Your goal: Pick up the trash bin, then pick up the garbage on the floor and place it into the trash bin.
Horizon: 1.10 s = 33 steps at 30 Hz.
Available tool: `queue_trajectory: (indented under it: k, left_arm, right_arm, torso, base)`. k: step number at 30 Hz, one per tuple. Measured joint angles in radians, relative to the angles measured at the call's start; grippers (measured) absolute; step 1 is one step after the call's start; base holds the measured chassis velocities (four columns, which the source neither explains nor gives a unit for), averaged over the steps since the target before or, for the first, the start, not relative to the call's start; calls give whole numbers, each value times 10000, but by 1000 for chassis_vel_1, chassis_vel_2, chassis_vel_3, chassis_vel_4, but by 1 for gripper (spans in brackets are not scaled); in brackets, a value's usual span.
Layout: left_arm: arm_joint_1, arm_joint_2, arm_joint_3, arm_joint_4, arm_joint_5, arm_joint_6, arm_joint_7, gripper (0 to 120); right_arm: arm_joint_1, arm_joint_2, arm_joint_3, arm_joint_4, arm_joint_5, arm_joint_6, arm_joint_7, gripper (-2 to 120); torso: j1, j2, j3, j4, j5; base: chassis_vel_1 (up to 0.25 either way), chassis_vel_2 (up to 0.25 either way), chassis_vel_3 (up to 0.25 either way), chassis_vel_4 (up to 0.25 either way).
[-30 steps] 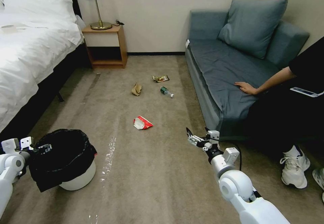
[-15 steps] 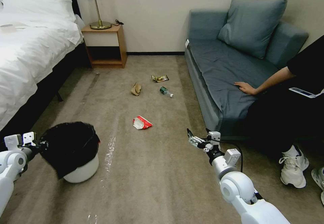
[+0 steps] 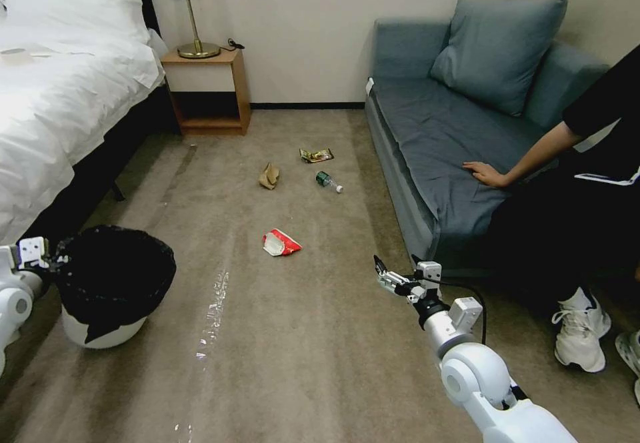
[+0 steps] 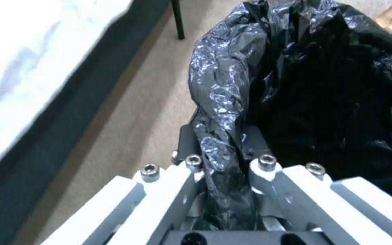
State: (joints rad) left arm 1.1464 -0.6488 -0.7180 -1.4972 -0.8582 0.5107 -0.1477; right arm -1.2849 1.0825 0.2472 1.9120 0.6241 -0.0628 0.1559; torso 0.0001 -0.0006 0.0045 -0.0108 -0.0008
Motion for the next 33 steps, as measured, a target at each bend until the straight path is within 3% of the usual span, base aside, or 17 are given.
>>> queue_trajectory:
  k: [7, 11, 13, 19, 33]
  left_arm:
    - [815, 496, -765, -768, -86, 118, -159, 4]
    - [1074, 682, -957, -1024, -89, 210, -205, 4]
    - [1377, 1010, -1193, -1436, -183, 377, -322, 4]
    - [1591, 1376, -1344, -2015, -337, 530, -562, 4]
    - [1889, 1495, -1497, -2494, -141, 496, -638, 4]
  right_arm:
    - [106, -67, 50, 85, 661, 86, -186, 100]
    - [155, -93, 50, 81, 799, 128, -290, 100]
    - [207, -100, 51, 9, 933, 243, -475, 100]
    - [244, -98, 54, -56, 1135, 331, -762, 100]
    - [259, -115, -106, -85, 1152, 423, -1263, 100]
  torso:
    - [0, 0, -1, 7, -3]
    - [-1, 0, -1, 5, -3]
    - [0, 0, -1, 5, -3]
    - [0, 0, -1, 1, -1]
    - [0, 0, -1, 4, -4]
  base:
    - [0, 0, 0, 0]
    - [0, 0, 0, 0]
    - [0, 0, 0, 0]
    - [0, 0, 0, 0]
    - [0, 0, 0, 0]
